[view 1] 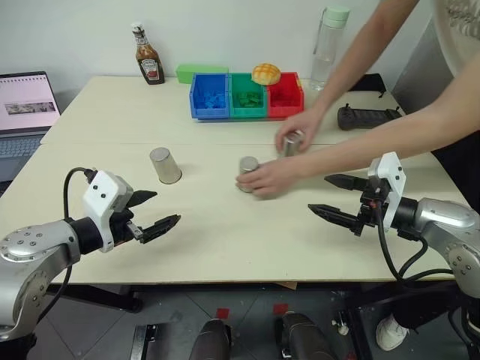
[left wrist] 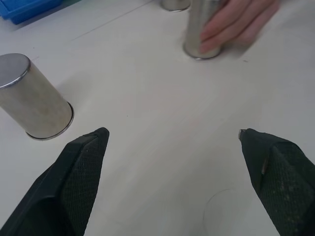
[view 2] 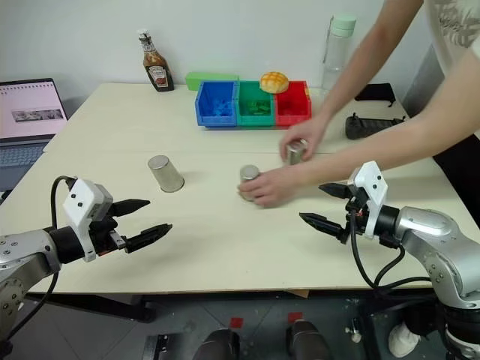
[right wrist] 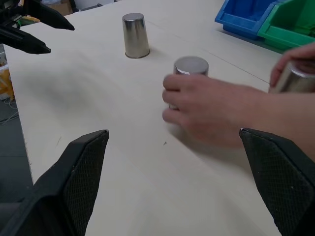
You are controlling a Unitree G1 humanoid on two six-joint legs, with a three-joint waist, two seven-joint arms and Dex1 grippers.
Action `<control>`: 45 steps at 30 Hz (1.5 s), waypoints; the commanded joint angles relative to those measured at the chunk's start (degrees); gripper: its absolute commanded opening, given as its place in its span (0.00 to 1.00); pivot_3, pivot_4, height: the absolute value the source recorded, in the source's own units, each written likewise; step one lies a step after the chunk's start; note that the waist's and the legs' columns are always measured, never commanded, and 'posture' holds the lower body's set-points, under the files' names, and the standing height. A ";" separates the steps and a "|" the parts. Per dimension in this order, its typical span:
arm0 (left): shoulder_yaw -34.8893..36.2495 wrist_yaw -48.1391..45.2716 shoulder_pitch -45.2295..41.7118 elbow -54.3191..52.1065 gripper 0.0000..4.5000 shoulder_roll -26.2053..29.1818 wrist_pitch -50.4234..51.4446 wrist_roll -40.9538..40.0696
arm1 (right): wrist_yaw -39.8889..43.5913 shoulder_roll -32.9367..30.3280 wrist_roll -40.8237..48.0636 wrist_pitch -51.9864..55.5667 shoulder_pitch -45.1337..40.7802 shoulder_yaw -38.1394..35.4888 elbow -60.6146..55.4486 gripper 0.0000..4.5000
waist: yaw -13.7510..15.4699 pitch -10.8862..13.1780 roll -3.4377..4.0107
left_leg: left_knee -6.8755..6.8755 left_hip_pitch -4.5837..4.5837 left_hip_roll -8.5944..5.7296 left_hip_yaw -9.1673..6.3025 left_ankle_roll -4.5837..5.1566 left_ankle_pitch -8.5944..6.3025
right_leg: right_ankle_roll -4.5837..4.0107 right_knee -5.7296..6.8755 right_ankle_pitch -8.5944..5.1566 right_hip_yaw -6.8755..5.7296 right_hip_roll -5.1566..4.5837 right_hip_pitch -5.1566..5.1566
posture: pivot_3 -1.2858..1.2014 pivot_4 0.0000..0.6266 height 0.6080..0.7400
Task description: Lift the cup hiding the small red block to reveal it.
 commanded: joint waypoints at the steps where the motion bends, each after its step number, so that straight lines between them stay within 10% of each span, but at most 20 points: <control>1: -0.64 -0.72 -1.23 -0.70 1.00 0.34 -1.17 -0.11 | -0.37 -0.20 0.34 -1.35 0.40 -1.72 -2.12 1.00 | 0.00 0.00 0.00 | 0.00 0.00 0.00 0.00 0.00 0.00 | 0.00 0.00 0.00 0.00 0.00 0.00 | 0.52 0.24 1.00; 19: -4.66 -3.23 -5.51 -2.89 1.00 1.11 -0.24 -2.53 | -9.31 5.90 -8.86 -5.91 -1.33 2.29 4.51 1.00 | -0.12 0.00 0.00 | 0.01 0.01 0.00 0.01 0.00 0.00 | 0.00 0.01 0.00 0.01 0.01 0.00 | 0.52 0.24 1.00; 45: -5.29 -2.81 -8.72 -4.32 1.00 1.78 1.84 -4.81 | -18.64 23.98 -24.00 -19.58 -28.42 5.62 53.65 1.00 | -0.50 0.01 0.03 | -0.02 -0.03 0.00 0.09 0.00 0.00 | -0.26 0.04 0.15 0.09 0.01 -0.09 | 0.52 0.24 1.00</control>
